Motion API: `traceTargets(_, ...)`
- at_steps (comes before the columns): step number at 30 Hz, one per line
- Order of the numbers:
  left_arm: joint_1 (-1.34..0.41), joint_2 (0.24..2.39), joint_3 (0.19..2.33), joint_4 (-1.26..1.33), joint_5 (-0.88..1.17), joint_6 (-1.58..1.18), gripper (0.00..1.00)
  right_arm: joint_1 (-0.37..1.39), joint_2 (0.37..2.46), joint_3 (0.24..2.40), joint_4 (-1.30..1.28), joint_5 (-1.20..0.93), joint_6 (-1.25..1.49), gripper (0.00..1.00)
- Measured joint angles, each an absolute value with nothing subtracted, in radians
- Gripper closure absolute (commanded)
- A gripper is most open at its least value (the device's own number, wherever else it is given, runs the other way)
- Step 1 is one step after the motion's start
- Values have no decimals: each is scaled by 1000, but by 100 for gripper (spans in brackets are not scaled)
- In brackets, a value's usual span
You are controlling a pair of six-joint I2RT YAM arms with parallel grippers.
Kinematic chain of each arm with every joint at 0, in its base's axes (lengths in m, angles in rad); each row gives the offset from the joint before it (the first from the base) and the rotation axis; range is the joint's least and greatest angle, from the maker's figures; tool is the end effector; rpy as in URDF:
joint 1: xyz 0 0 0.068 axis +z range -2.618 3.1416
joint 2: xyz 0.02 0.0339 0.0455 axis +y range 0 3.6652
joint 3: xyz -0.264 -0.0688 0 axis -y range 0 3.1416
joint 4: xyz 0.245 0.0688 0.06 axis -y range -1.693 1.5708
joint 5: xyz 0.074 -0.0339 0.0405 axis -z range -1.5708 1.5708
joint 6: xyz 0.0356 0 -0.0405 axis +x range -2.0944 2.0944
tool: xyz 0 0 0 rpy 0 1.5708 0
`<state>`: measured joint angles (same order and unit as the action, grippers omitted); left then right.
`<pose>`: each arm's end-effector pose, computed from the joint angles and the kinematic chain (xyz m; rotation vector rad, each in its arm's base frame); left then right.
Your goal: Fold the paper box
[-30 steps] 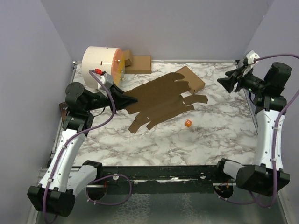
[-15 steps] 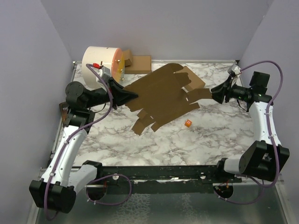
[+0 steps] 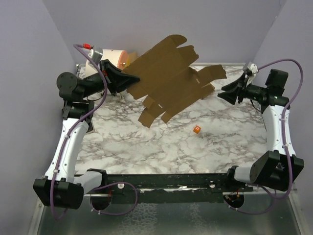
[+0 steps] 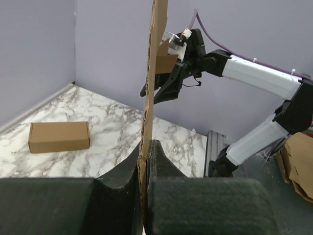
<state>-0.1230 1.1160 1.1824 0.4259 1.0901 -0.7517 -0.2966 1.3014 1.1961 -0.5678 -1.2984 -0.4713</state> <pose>0.2187 -0.0588 0.4695 0.6795 1.3129 -1.3054 0.2635 -0.0447 0.3498 -0.7752 1.6560 0.8986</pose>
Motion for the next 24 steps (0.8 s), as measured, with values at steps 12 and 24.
traceTargets(12, -47, 1190, 1268, 653, 1118, -1005, 100, -300, 1360, 1305, -195, -1319, -23, 73)
traceTargets(24, -47, 1212, 1268, 805, 1119, -1146, 100, -261, 1470, 1350, 65, -1402, 342, 73)
